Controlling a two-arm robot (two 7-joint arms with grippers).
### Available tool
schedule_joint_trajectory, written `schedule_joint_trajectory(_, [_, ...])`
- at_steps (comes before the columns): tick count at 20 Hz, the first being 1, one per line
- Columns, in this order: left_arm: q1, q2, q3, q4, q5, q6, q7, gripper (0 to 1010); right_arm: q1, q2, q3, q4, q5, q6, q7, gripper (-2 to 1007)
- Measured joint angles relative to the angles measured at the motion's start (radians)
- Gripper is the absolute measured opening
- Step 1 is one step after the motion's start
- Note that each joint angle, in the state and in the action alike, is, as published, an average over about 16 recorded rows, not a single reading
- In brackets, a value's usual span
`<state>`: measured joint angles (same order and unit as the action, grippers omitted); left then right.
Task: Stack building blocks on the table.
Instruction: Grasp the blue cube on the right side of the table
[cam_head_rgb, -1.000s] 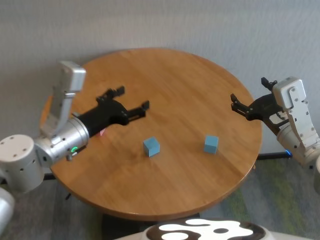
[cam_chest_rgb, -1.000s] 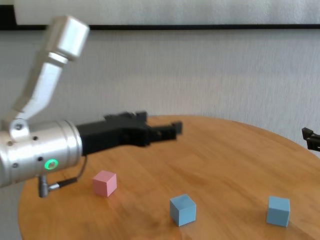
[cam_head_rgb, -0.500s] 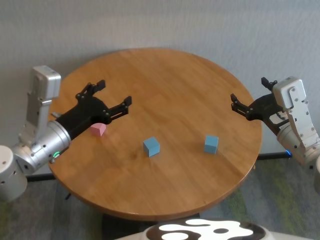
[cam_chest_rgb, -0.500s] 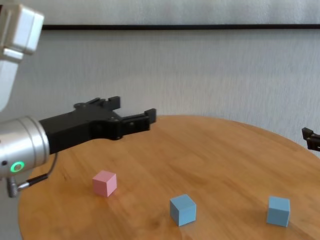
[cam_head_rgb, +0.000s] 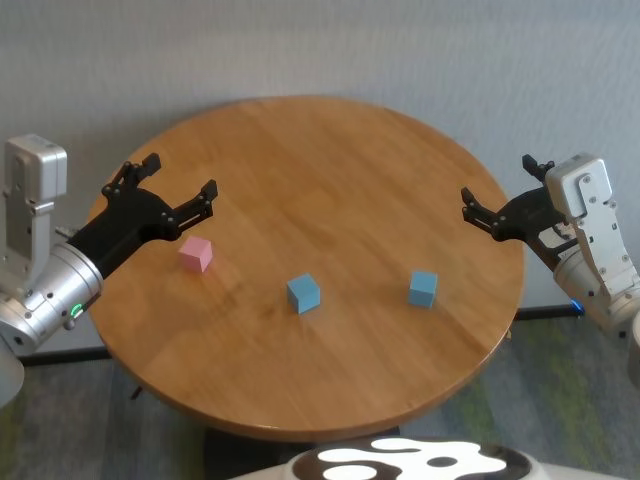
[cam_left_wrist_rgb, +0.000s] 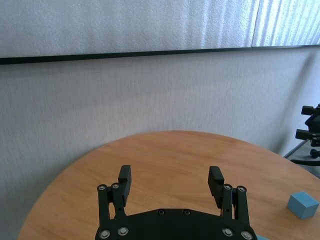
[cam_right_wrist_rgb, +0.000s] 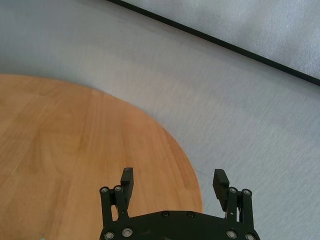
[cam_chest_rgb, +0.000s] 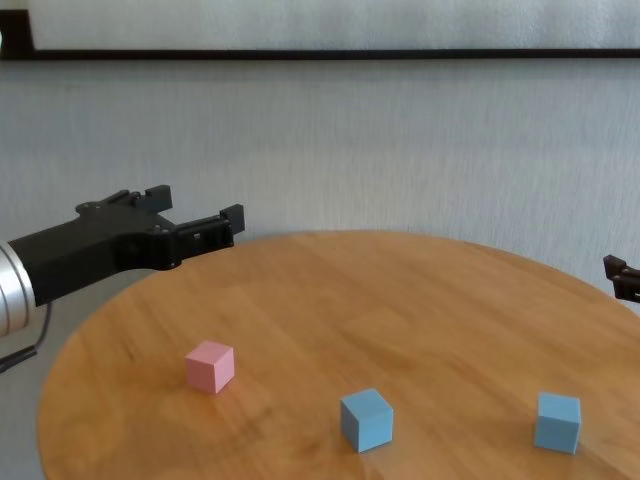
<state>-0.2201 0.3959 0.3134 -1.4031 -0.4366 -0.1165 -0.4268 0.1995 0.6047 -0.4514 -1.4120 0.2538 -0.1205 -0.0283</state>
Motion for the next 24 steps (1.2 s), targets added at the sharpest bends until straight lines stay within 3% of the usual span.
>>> schedule_joint_trajectory(5, [0.005, 0.001, -0.009, 0.0, 0.001, 0.0, 0.003, 1001, 0.0, 0.0, 0.0, -0.001, 0.001, 0.001, 0.003, 1005])
schedule_joint_trajectory(9, [0.004, 0.001, -0.007, 0.0, 0.002, 0.002, 0.003, 1001, -0.003, 0.009, -0.001, -0.017, 0.015, 0.027, 0.035, 1005])
schedule_joint_trajectory(12, [0.002, 0.0, -0.005, 0.001, 0.002, 0.003, 0.003, 1002, -0.008, 0.021, -0.002, -0.042, 0.034, 0.072, 0.068, 1005])
schedule_joint_trajectory(21, [-0.001, -0.001, -0.001, 0.004, 0.002, 0.004, 0.003, 1001, -0.027, 0.061, -0.006, -0.138, 0.102, 0.259, 0.198, 1005])
schedule_joint_trajectory(24, [-0.001, -0.001, -0.001, 0.004, 0.003, 0.005, 0.003, 1001, -0.022, 0.07, -0.015, -0.142, 0.096, 0.282, 0.234, 1005])
